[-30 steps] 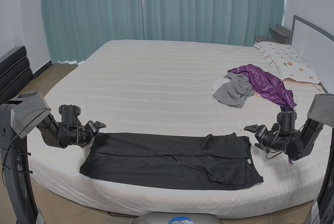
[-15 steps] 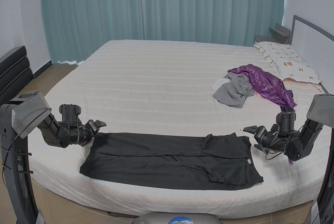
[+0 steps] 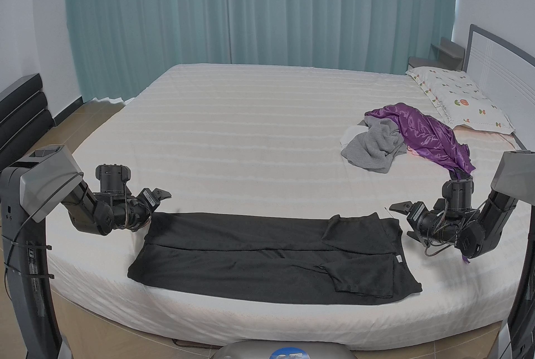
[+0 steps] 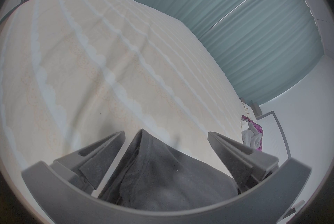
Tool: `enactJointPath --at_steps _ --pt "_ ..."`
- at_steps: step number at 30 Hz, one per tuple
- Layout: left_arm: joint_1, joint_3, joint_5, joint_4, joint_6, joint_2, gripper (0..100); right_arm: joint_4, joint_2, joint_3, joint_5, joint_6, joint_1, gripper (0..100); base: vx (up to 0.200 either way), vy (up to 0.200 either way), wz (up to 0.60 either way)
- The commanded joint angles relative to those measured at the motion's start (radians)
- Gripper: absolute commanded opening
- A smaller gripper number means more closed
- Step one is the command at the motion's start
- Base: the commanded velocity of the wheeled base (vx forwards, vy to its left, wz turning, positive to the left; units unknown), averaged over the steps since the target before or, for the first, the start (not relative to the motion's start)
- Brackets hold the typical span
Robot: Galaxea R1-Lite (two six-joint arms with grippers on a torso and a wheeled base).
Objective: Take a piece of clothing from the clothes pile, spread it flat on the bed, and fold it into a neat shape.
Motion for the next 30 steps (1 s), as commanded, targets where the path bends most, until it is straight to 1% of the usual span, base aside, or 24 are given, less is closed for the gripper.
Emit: enactJointPath --at_steps 1,4,5,9,11,13,15,30 --pt "-0.010 -0.027 0.004 -0.001 0.004 0.036 100 -0.002 0.006 -0.001 0.000 0.000 0.001 100 0.000 0.000 0.00" --pt "-0.014 -0.030 0.009 0.001 0.006 0.042 100 -0.002 0.006 -0.003 0.000 0.000 0.001 100 0.000 0.000 0.00" --pt "-0.016 -0.030 0.010 -0.001 0.004 0.042 0 -0.002 0.006 -0.003 0.000 0.000 -0.001 100 0.000 0.000 0.00" --pt "-0.014 -0.032 0.022 0.001 0.004 0.042 0 -0.002 0.008 -0.003 0.000 0.000 -0.002 100 0.000 0.000 0.00" --pt "-0.013 -0.032 0.042 0.001 0.003 0.041 0 -0.002 0.008 -0.003 -0.001 0.000 -0.004 100 0.000 0.000 0.00" --pt "-0.008 -0.030 0.082 0.001 0.001 0.039 0 -0.002 0.008 -0.003 -0.001 0.000 -0.009 100 0.000 0.000 0.00" --pt "-0.006 -0.030 0.099 0.001 0.000 0.039 0 0.000 0.008 -0.004 -0.001 0.000 -0.009 100 0.000 0.000 0.00" --pt "-0.013 -0.029 0.099 0.001 -0.007 0.042 0 0.012 0.045 -0.056 -0.006 -0.002 -0.024 100 0.000 0.000 0.00"
